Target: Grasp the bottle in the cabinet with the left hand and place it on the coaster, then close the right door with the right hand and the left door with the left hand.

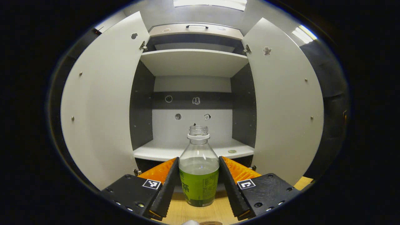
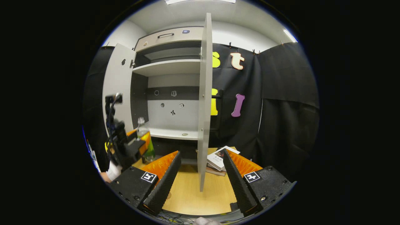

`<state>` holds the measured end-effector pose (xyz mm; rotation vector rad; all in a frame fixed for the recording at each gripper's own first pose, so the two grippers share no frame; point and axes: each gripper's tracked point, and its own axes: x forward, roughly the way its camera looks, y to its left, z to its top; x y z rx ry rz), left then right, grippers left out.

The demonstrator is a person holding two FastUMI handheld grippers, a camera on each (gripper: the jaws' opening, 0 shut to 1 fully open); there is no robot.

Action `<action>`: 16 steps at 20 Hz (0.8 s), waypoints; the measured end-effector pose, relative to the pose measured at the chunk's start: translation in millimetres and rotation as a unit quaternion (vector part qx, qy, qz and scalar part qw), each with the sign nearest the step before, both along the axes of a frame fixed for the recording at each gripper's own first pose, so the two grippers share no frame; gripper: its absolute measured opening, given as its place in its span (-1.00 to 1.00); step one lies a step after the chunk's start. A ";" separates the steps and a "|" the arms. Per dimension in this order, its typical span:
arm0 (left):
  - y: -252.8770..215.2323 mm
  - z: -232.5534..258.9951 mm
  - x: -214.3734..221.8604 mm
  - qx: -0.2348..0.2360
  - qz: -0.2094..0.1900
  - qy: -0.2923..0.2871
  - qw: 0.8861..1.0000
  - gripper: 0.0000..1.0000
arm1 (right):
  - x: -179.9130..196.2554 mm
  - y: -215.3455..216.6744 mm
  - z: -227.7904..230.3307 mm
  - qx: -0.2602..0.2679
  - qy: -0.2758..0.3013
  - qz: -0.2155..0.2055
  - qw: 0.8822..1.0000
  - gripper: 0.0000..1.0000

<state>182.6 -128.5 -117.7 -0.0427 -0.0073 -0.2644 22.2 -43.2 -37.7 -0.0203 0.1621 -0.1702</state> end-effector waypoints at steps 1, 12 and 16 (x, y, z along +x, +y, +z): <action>-4.7 -17.6 -9.6 0.003 -0.009 0.002 1.000 0.47 | -3.2 -2.6 -4.9 0.000 0.008 0.003 1.000 0.67; -44.2 -157.9 -78.3 0.002 -0.079 0.026 0.997 0.47 | -17.1 -29.0 -50.3 -0.006 0.075 -0.008 0.997 0.67; -44.8 -192.8 -83.2 0.008 -0.097 0.028 0.995 0.39 | -6.3 -14.7 -61.7 0.001 0.095 0.006 0.995 0.67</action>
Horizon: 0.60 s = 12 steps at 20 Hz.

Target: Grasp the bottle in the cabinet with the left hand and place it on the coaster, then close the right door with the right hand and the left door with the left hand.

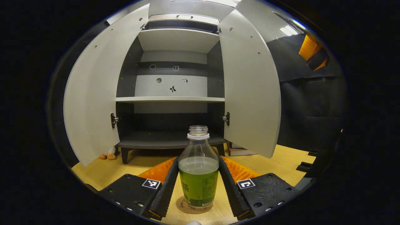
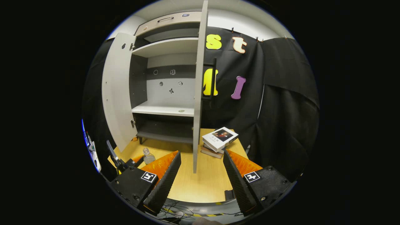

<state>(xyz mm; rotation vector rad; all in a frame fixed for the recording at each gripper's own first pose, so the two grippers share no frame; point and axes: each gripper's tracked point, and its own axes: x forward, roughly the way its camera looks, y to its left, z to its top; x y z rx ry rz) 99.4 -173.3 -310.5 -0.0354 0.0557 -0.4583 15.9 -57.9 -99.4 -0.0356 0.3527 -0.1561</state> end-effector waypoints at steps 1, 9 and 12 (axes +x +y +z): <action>1.3 -9.4 0.1 0.004 0.001 0.005 1.000 0.47 | 2.7 2.7 -1.1 -0.002 0.004 0.003 1.000 0.67; 2.2 -20.8 11.9 -0.007 -0.019 -0.003 1.000 0.50 | 23.4 22.8 -8.3 -0.006 0.024 0.023 0.999 0.67; 2.9 -21.0 11.8 -0.002 -0.028 -0.002 1.000 0.50 | 26.4 25.1 -7.4 -0.004 0.023 0.024 0.999 0.67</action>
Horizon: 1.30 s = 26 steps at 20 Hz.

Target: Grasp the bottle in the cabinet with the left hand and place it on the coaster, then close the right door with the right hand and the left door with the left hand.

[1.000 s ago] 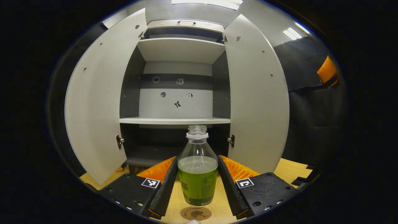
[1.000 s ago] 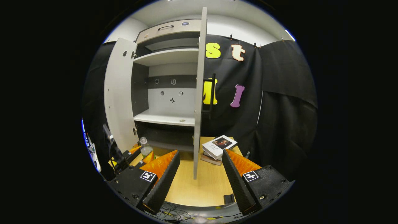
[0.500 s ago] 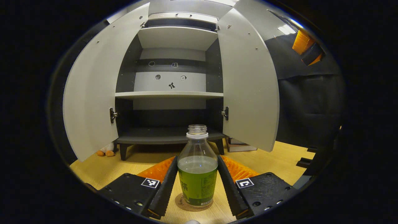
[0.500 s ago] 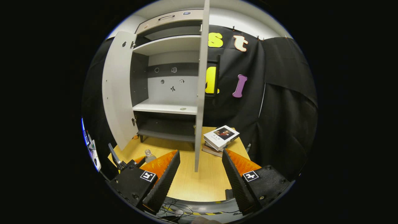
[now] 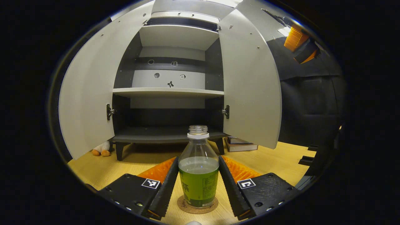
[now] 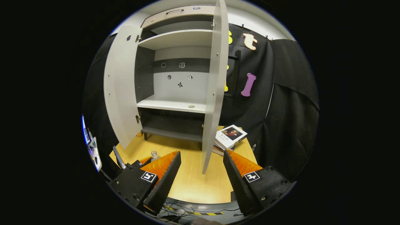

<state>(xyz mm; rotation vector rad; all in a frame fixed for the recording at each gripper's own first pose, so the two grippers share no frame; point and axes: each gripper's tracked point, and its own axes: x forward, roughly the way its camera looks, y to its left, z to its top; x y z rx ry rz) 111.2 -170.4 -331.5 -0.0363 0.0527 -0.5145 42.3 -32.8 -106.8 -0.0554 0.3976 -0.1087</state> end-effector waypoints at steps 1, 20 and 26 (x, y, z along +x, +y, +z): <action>1.2 1.1 -1.7 0.001 -0.001 0.001 1.000 0.53 | 1.1 0.2 1.4 0.001 -0.001 0.000 1.000 0.67; 5.3 313.7 28.9 -0.093 -0.026 -0.099 0.990 0.93 | -3.2 -65.4 106.3 0.004 -0.149 -0.097 0.984 0.67; 85.5 318.9 42.4 -0.062 0.042 -0.051 0.996 1.00 | 2.8 -100.0 146.2 -0.016 -0.199 -0.144 0.969 0.67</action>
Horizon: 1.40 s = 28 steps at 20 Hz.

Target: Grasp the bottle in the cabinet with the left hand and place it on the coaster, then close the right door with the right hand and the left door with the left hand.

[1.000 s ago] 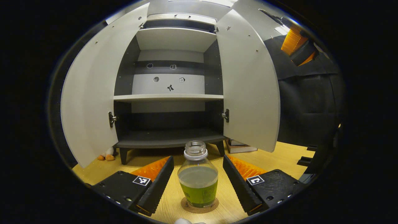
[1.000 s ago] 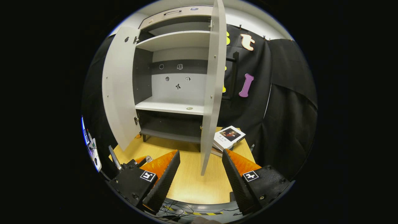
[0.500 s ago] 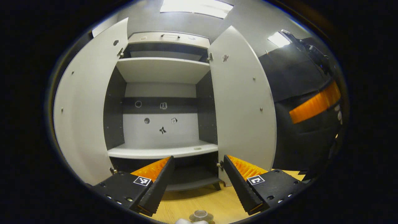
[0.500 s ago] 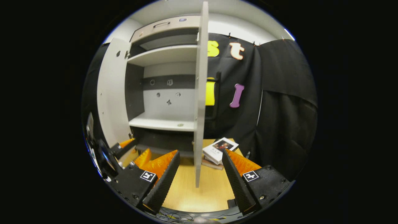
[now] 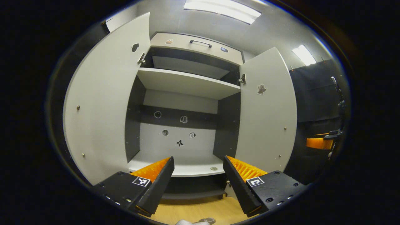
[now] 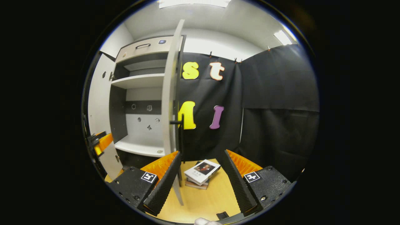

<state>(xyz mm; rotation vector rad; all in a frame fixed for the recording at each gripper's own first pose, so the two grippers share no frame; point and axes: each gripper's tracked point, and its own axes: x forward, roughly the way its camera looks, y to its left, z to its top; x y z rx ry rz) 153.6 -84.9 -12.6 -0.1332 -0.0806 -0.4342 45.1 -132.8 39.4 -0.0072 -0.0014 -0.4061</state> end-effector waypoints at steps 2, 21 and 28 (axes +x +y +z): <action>28.1 -6.3 -2.4 0.023 0.025 0.000 0.999 0.89 | 8.7 -10.9 5.7 -0.007 -0.004 -0.009 1.000 0.67; 47.7 -5.2 -67.7 0.060 0.207 0.058 0.975 0.89 | 95.5 -18.5 10.9 0.010 0.050 0.186 0.981 0.54; 47.6 -8.5 -91.0 0.084 0.242 0.077 0.964 0.89 | 101.6 23.5 9.3 -0.009 0.029 0.241 0.970 0.54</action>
